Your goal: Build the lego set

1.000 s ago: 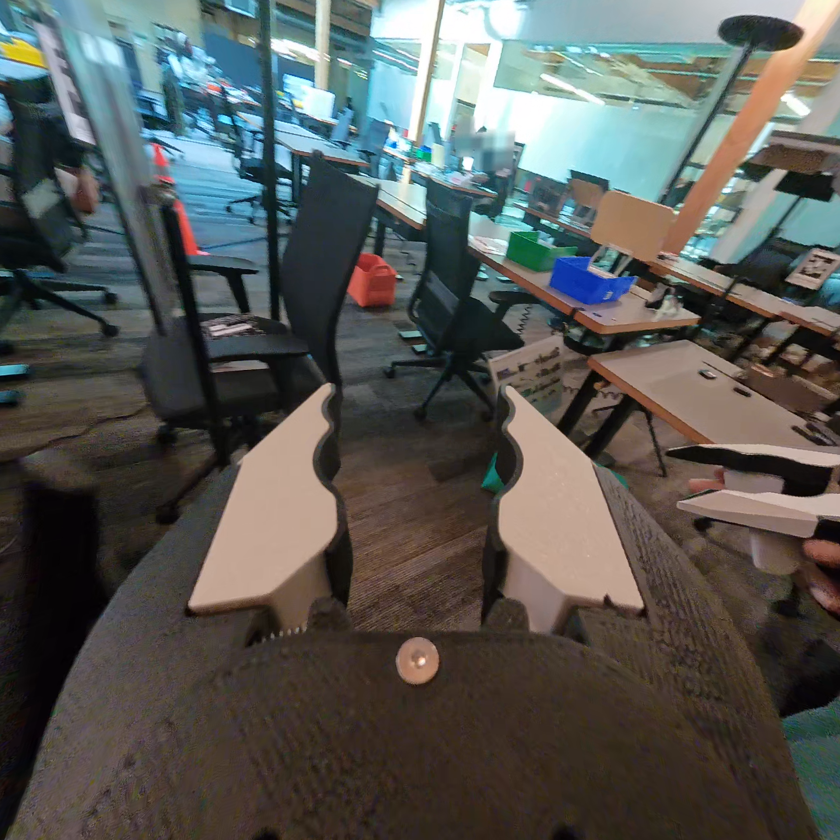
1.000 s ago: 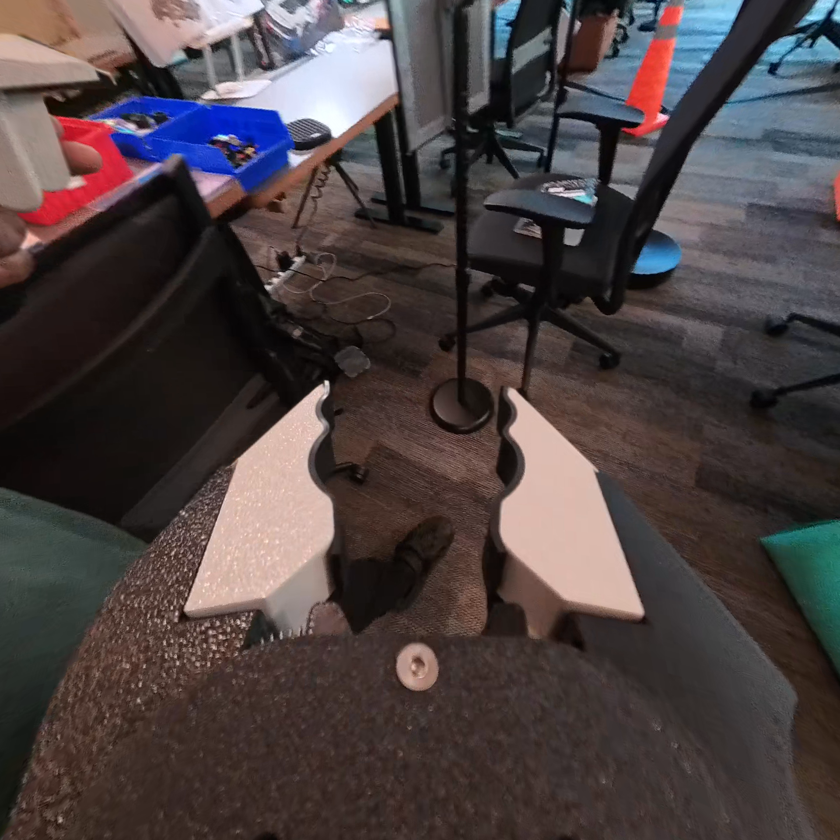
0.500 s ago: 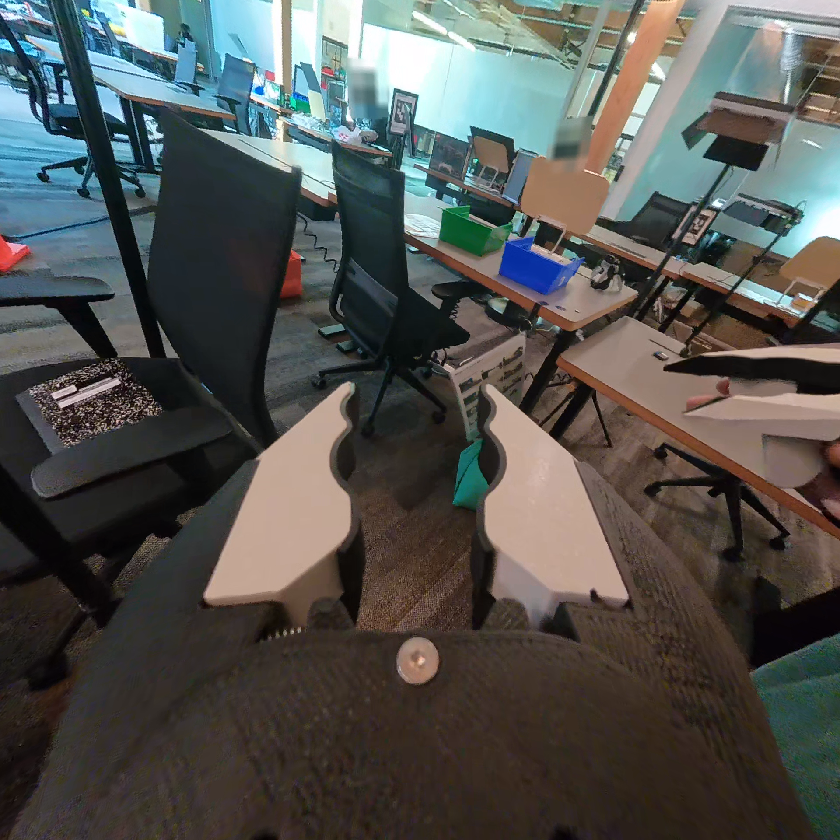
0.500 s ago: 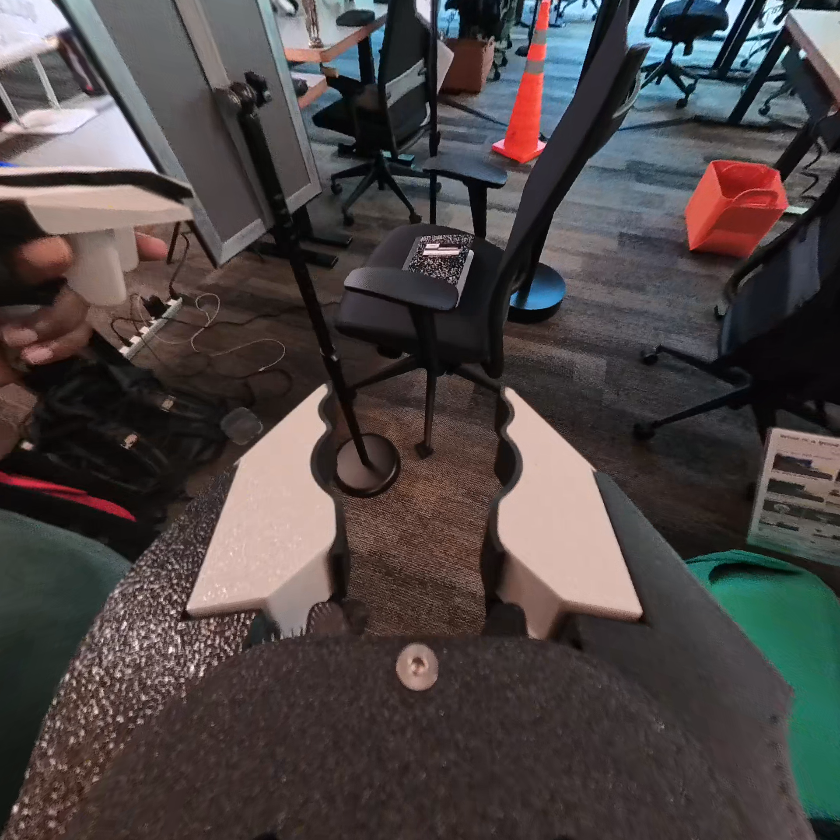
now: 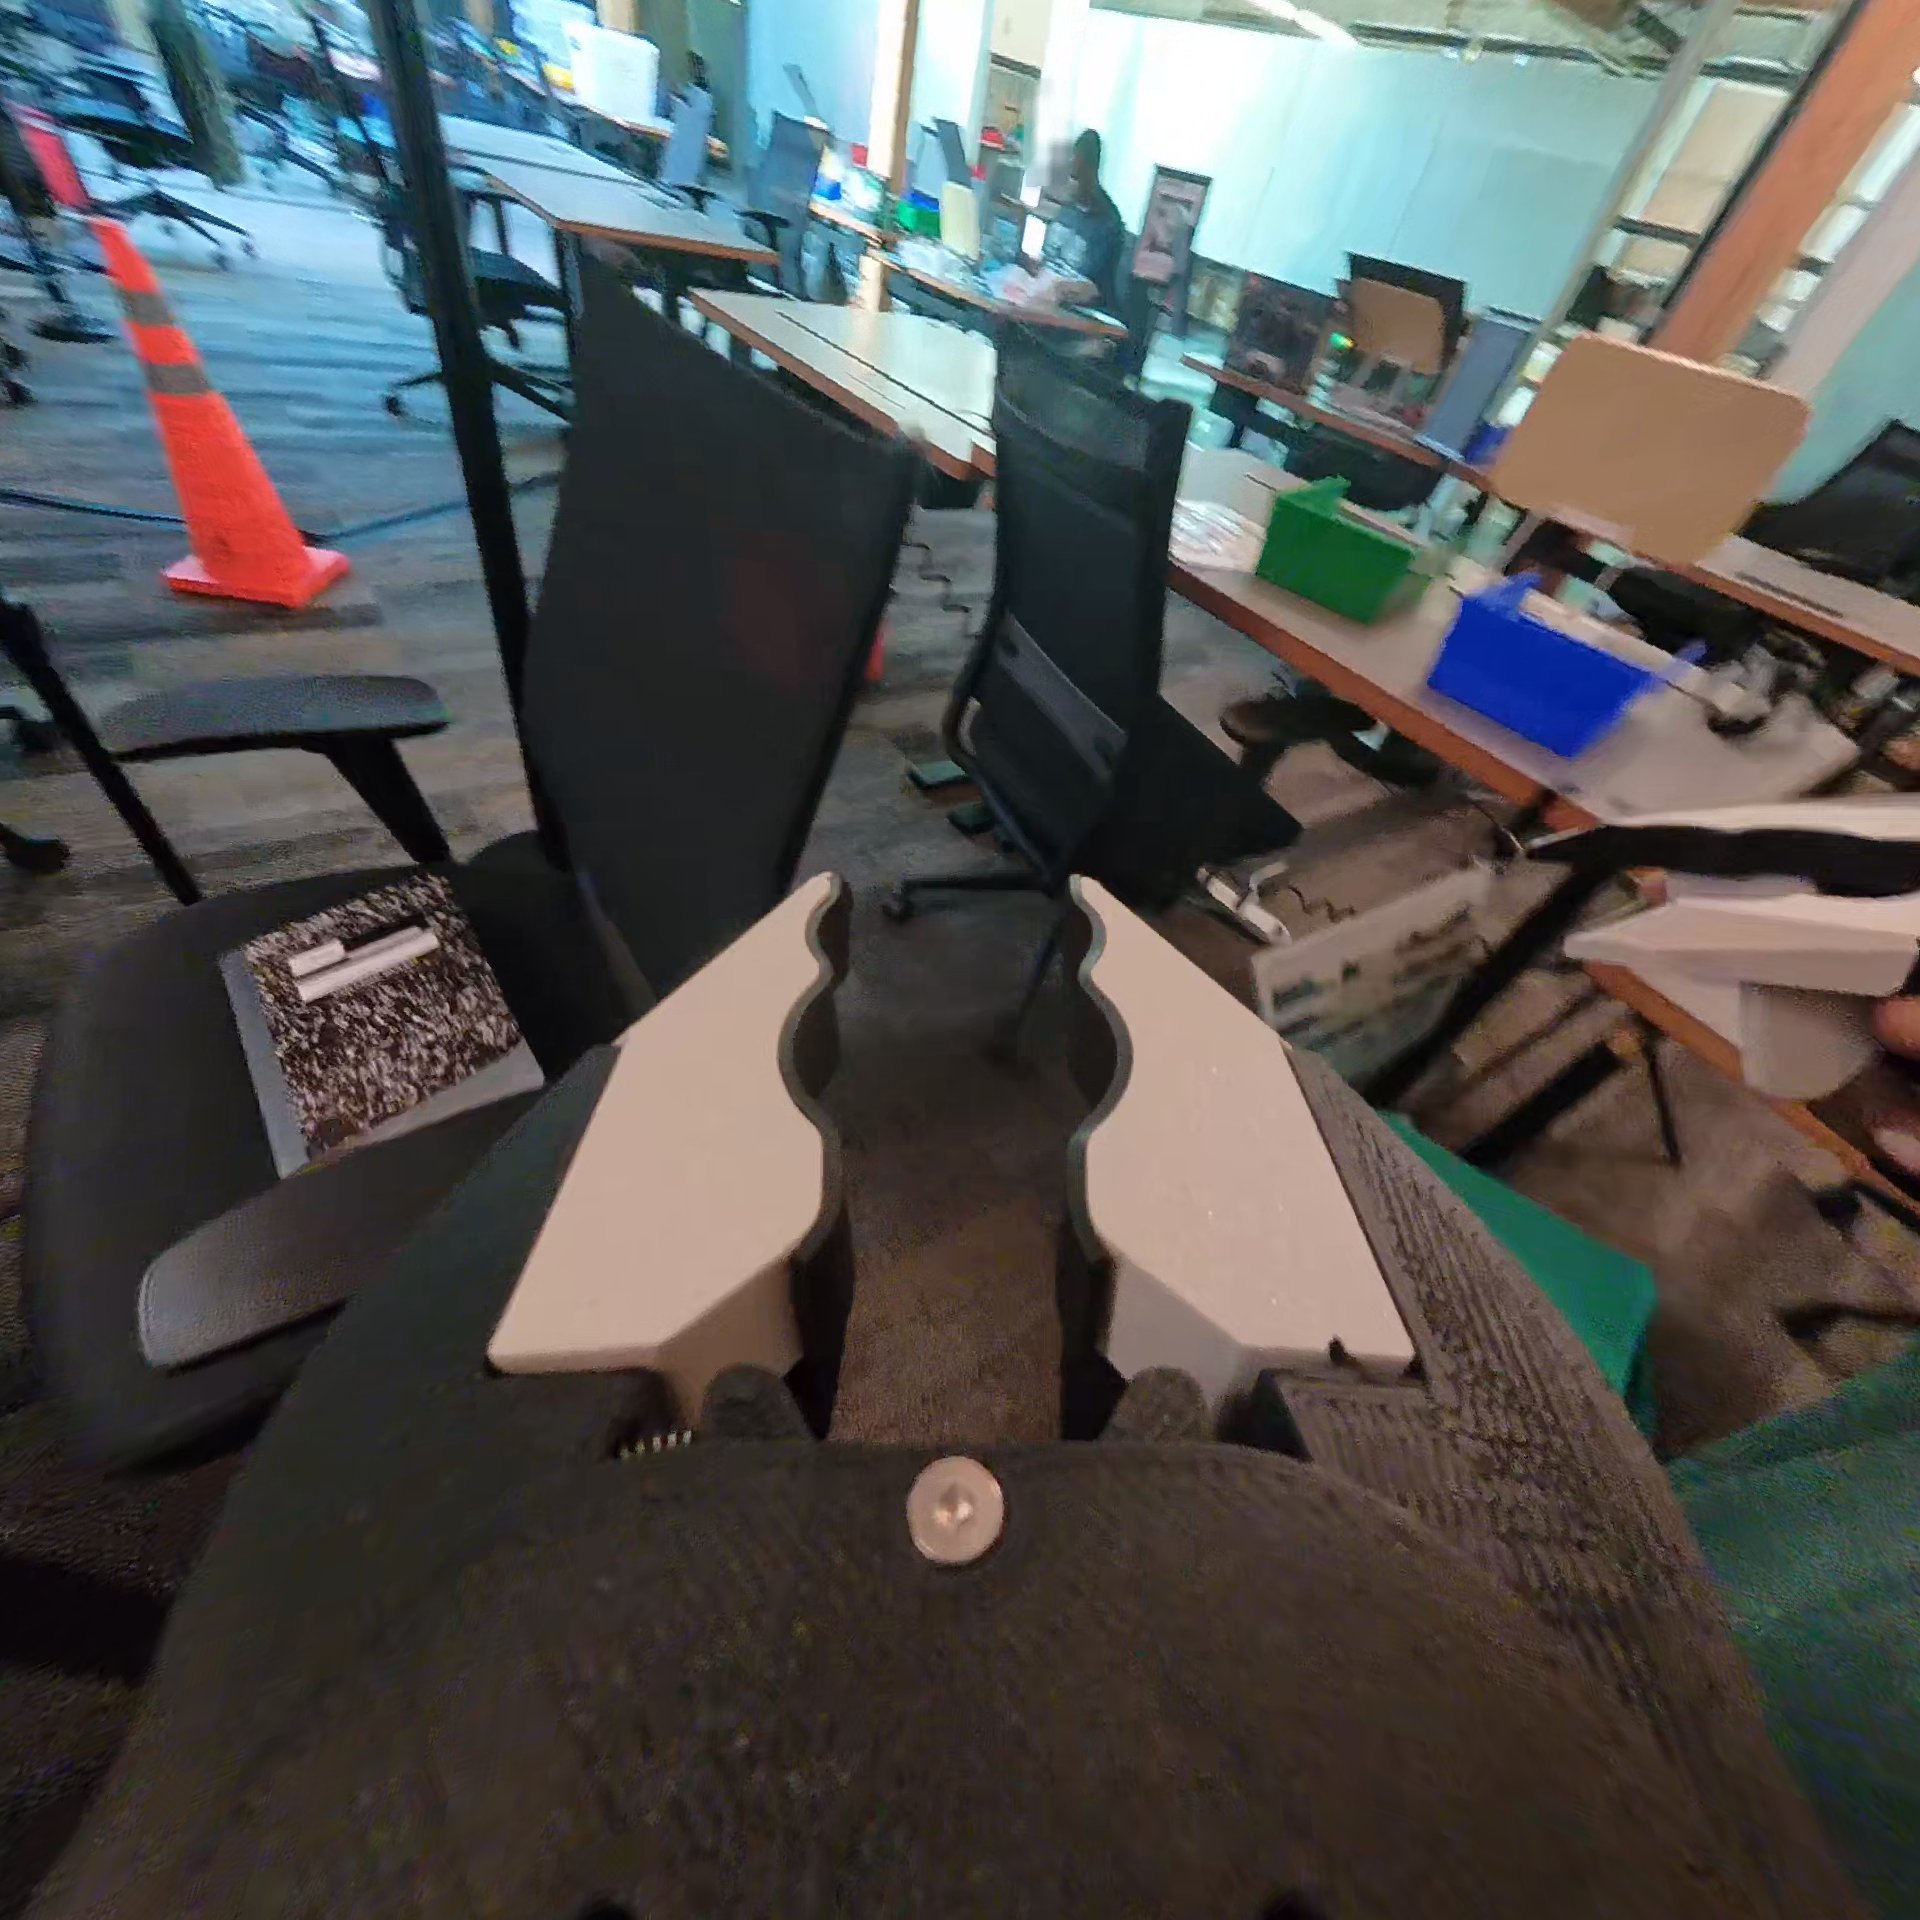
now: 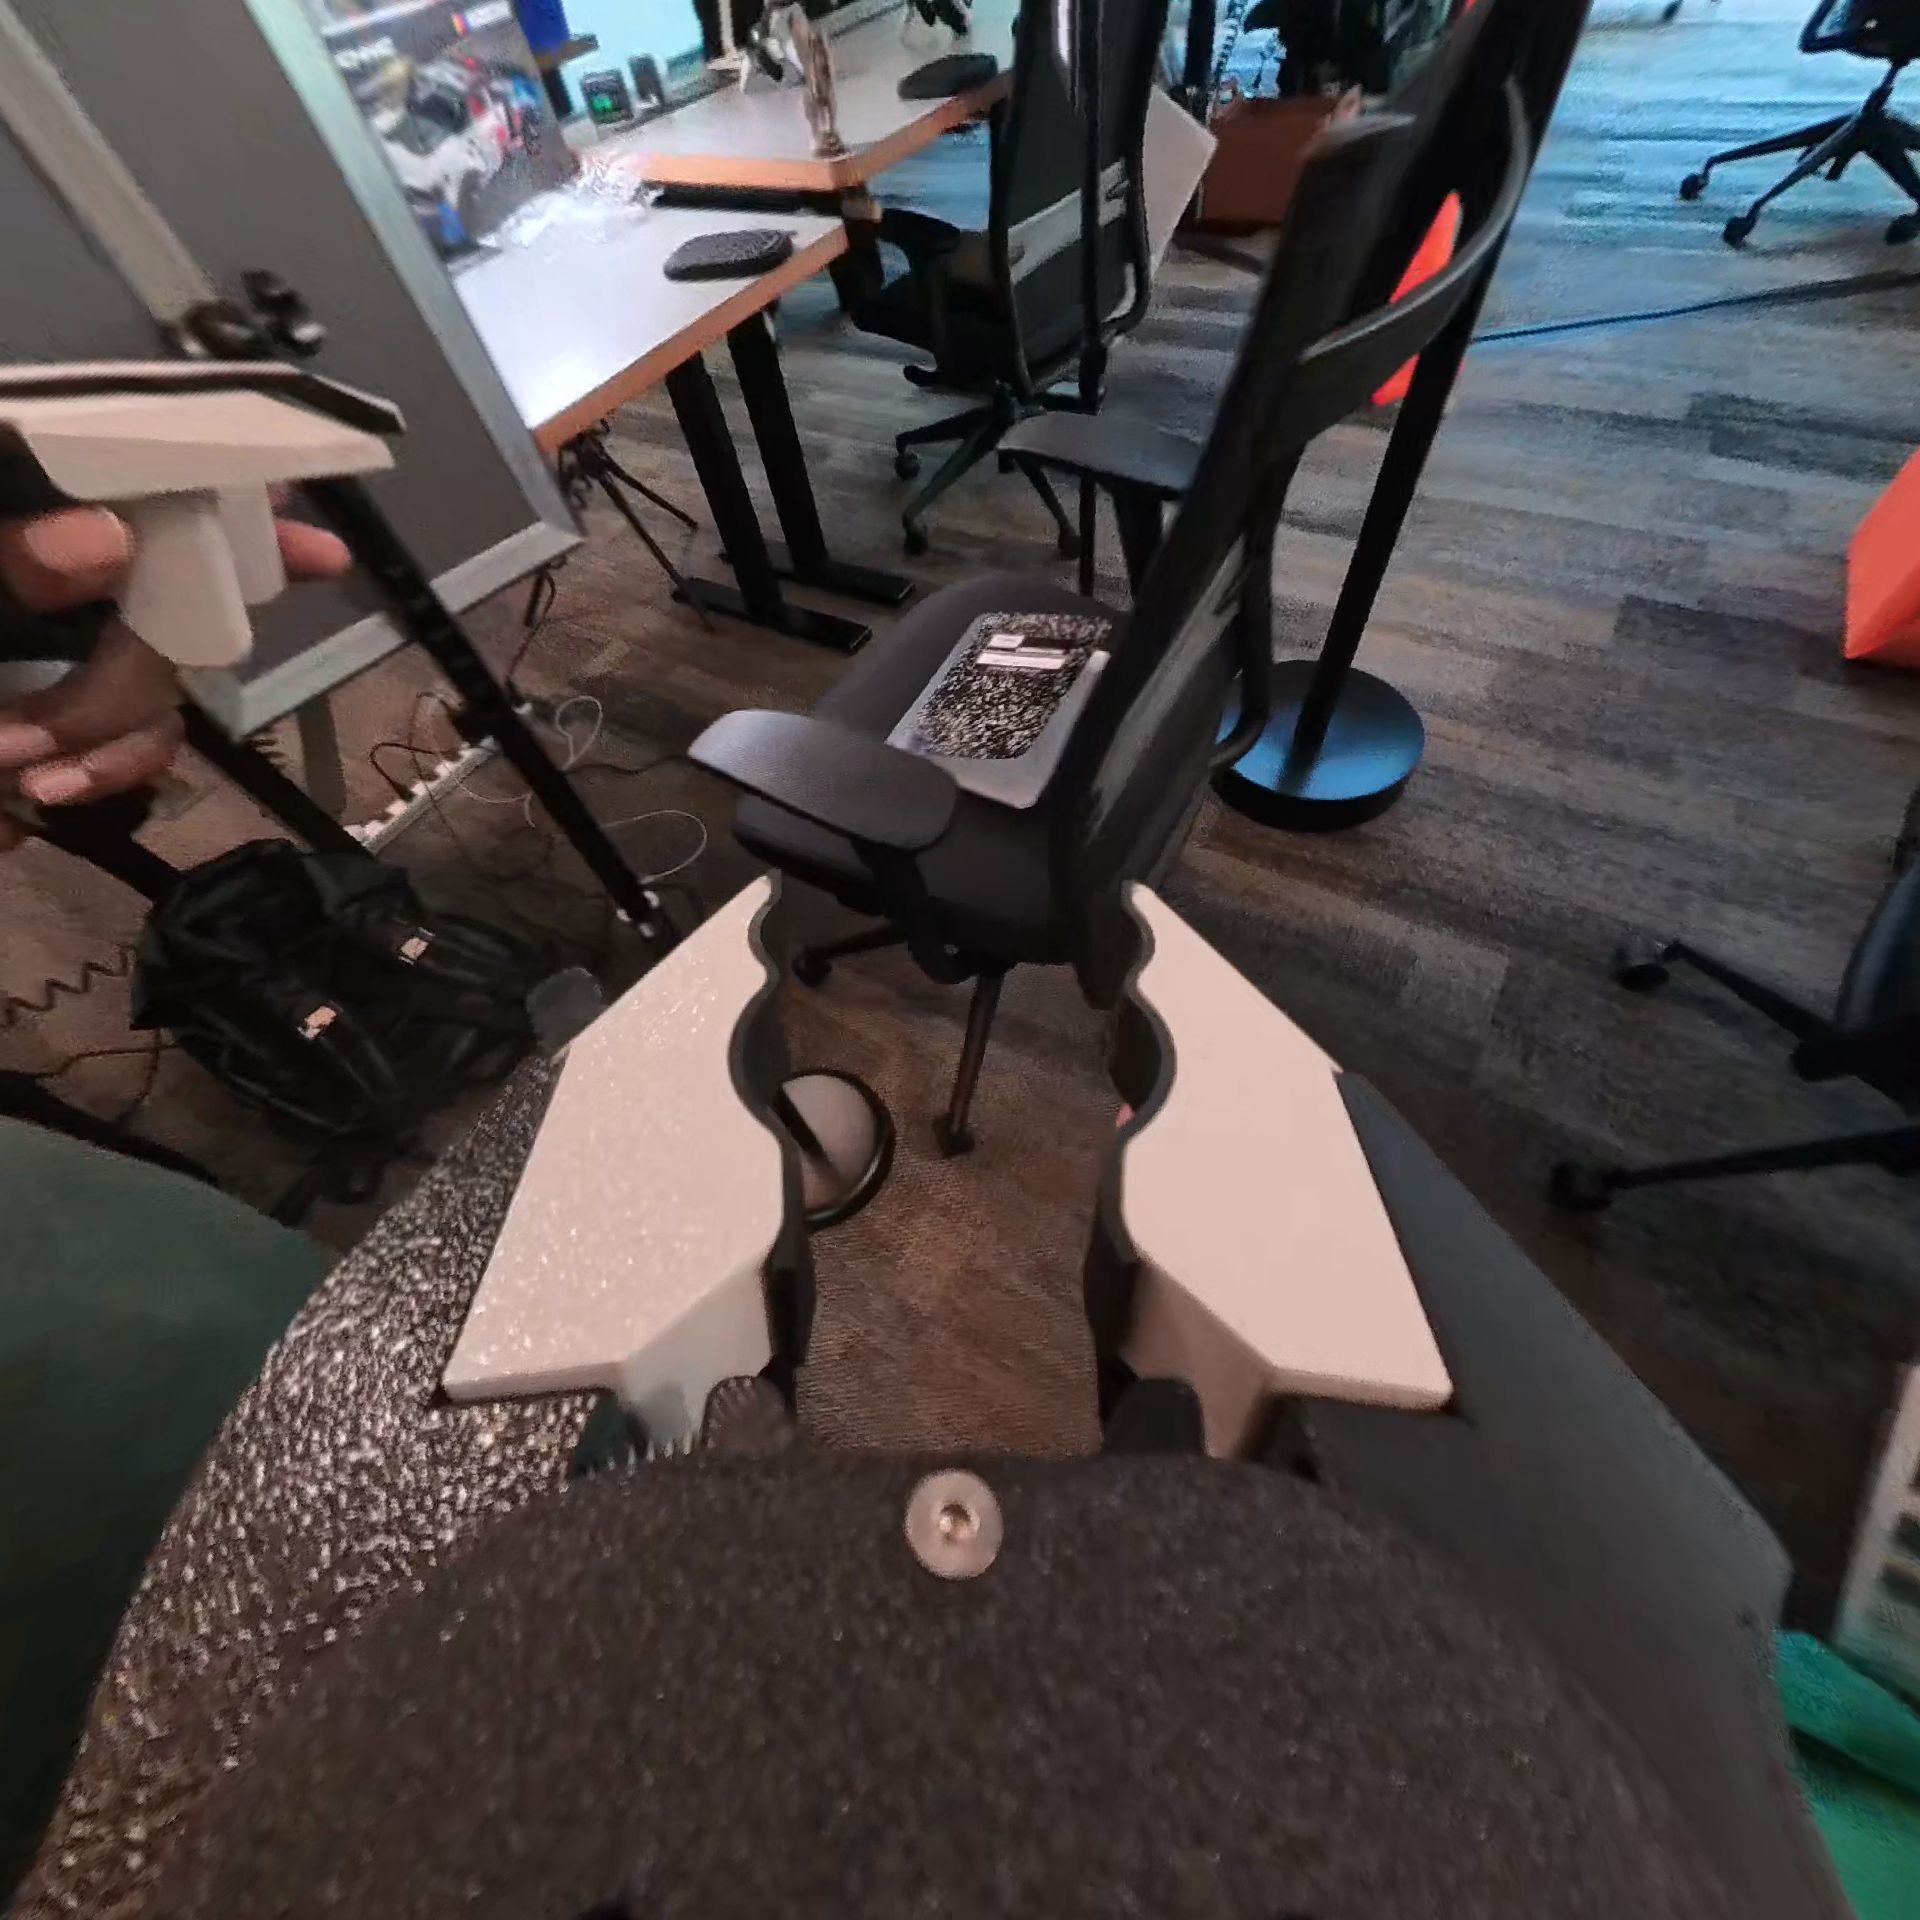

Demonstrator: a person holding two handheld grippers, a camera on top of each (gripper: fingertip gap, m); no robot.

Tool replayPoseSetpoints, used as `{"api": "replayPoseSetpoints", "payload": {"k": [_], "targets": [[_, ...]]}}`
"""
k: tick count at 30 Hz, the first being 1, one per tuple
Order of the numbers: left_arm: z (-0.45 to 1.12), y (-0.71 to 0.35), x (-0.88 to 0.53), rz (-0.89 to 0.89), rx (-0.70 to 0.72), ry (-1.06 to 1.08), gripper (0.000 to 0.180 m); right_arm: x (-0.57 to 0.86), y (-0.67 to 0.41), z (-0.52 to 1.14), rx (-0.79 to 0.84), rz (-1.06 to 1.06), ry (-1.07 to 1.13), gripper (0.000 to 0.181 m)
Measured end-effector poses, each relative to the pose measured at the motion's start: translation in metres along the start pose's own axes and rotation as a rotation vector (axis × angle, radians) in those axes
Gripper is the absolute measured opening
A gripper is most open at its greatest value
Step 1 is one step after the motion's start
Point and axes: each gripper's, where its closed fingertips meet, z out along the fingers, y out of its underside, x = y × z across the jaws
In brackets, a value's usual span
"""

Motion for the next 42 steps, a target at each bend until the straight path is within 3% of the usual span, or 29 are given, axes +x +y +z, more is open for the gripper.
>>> {"api": "replayPoseSetpoints", "payload": {"k": [5,12,17,25,31,42], "targets": [[0.098,-0.058,0.02,-0.03,0.11,-0.08,0.042,0.132,-0.047,0.002,0.025,-0.046,0.002,0.059],[0.208,-0.095,0.015,-0.014,0.142,-0.152,0.041,0.273,-0.092,0.022,0.042,-0.074,0.041,0.057],[0.281,-0.108,-0.029,-0.015,0.139,-0.217,0.045,0.32,-0.112,0.083,0.054,0.005,-0.014,0.058],[0.435,-0.182,-0.138,-0.021,0.215,-0.257,0.046,0.418,-0.177,0.201,-0.013,-0.076,-0.008,0.058],[0.557,-0.25,-0.194,0.05,0.233,-0.186,0.048,0.516,-0.273,0.279,0.085,-0.096,0.074,0.059],[0.684,-0.31,-0.215,0.061,0.263,-0.231,0.048,0.605,-0.372,0.423,0.192,-0.012,-0.139,0.057]]}}
